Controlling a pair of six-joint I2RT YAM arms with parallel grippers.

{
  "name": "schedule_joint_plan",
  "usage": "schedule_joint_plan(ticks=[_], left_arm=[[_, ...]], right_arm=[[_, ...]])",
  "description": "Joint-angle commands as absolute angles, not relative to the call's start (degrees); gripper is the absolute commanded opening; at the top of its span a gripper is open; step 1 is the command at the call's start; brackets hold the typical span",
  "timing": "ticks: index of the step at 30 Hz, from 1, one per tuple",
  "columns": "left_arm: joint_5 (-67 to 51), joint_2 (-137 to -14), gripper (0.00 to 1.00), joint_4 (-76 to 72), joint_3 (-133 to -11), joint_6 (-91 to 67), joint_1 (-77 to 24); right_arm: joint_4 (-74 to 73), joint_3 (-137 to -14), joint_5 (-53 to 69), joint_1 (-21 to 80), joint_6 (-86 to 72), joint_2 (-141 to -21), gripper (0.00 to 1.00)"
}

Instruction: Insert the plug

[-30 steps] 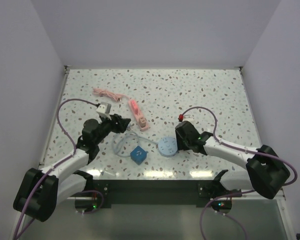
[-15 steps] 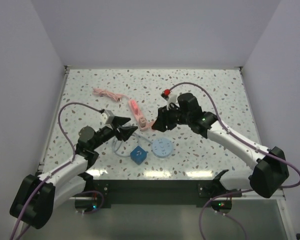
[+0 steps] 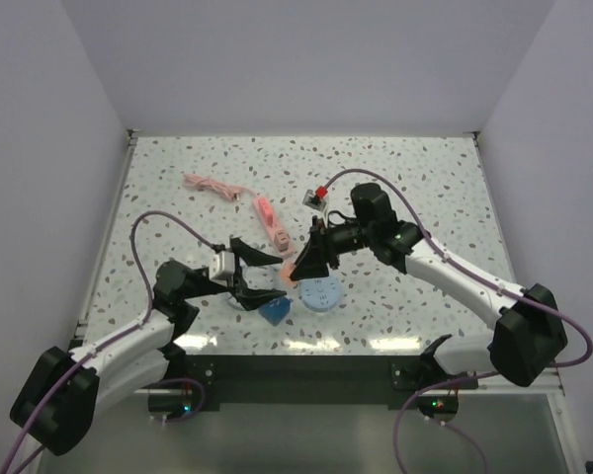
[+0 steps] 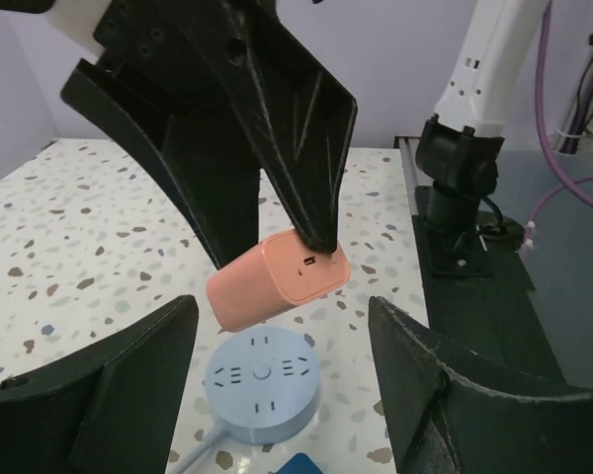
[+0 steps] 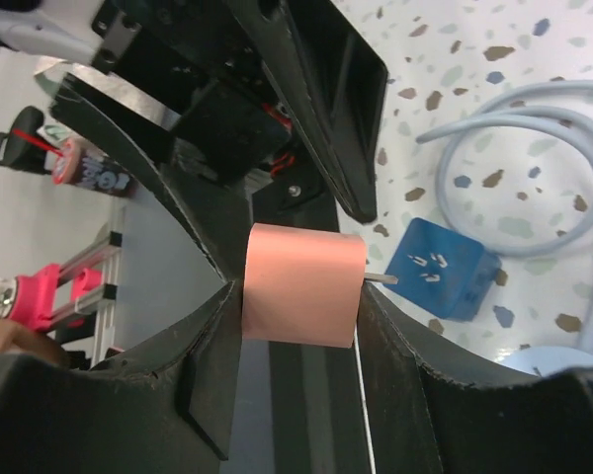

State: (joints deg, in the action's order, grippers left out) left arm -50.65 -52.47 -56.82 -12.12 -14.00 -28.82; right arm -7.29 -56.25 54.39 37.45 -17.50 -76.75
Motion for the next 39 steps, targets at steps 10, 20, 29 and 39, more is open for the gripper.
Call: schedule_joint_plan(ticks=[10, 20, 29, 39], left_arm=[[-55.02, -54.49, 0.77, -56.25, -17.05, -7.91, -33.22], [-57.57, -57.3, 0.62, -56.25, -18.89, -7.29, -35.59], [-59.15, -59.5, 0.13, -55.2, -19.77, -6.15, -37.53], [-61.34, -59.5, 0.0, -55.81, -18.99, -5.89, -38.23]], right_arm=[[4.04, -53.09, 67.06, 37.35, -23.73, -75.15, 0.05], [7.91, -52.12, 70.05, 37.35, -26.1, -77.08, 0.06], [9.75, -51.94, 70.4, 37.35, -27.51, -78.92, 0.12], [13.79, -49.4, 67.15, 37.44, -29.7, -78.66, 0.45]])
